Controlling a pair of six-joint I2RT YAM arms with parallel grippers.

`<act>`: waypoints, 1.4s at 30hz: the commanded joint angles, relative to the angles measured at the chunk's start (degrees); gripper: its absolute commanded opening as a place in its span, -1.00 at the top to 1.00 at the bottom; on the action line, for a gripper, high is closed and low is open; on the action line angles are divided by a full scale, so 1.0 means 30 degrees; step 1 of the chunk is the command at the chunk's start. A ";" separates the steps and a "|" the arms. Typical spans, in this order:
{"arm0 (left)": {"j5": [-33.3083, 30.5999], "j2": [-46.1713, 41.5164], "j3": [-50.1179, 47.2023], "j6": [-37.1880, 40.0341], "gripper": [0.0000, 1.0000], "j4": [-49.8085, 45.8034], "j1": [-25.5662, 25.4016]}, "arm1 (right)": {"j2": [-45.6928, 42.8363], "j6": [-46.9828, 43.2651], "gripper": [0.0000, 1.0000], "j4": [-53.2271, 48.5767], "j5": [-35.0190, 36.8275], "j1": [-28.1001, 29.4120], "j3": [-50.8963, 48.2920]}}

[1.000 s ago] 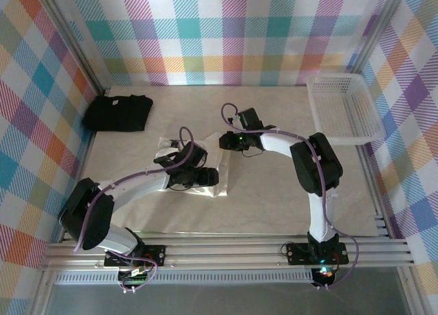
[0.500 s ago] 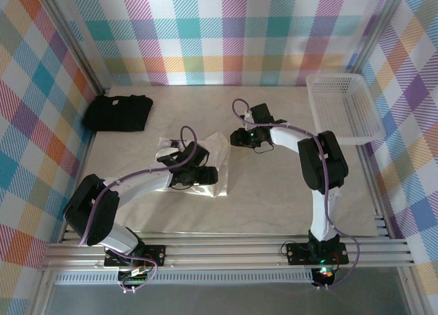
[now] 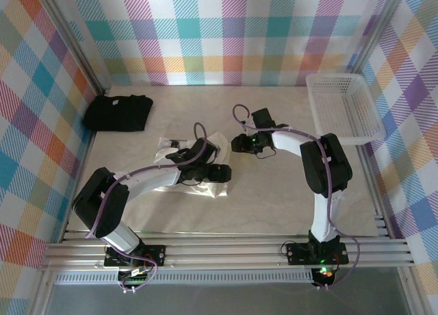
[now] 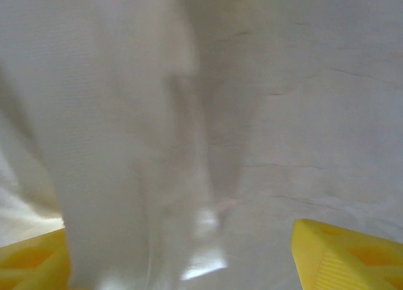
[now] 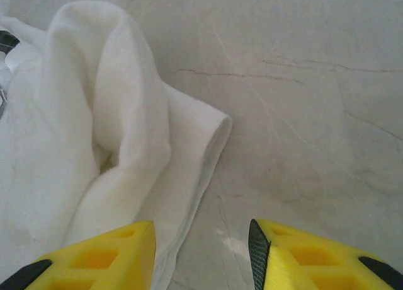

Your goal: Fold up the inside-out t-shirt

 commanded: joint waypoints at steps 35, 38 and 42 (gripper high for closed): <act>0.2163 -0.2793 -0.5207 -0.3121 -0.06 0.6262 0.1812 | 0.2155 0.1171 0.19 -0.1174 0.3270 0.3964 0.4612; 0.2249 -0.2357 -0.4910 -0.2910 0.05 0.6749 0.1133 | 0.1807 0.0750 0.39 -0.1610 0.4302 0.3924 0.4382; 0.2147 -0.1850 -0.4253 -0.1747 0.06 0.6419 0.0173 | 0.0905 0.0607 0.50 -0.1402 0.4066 0.3348 0.3348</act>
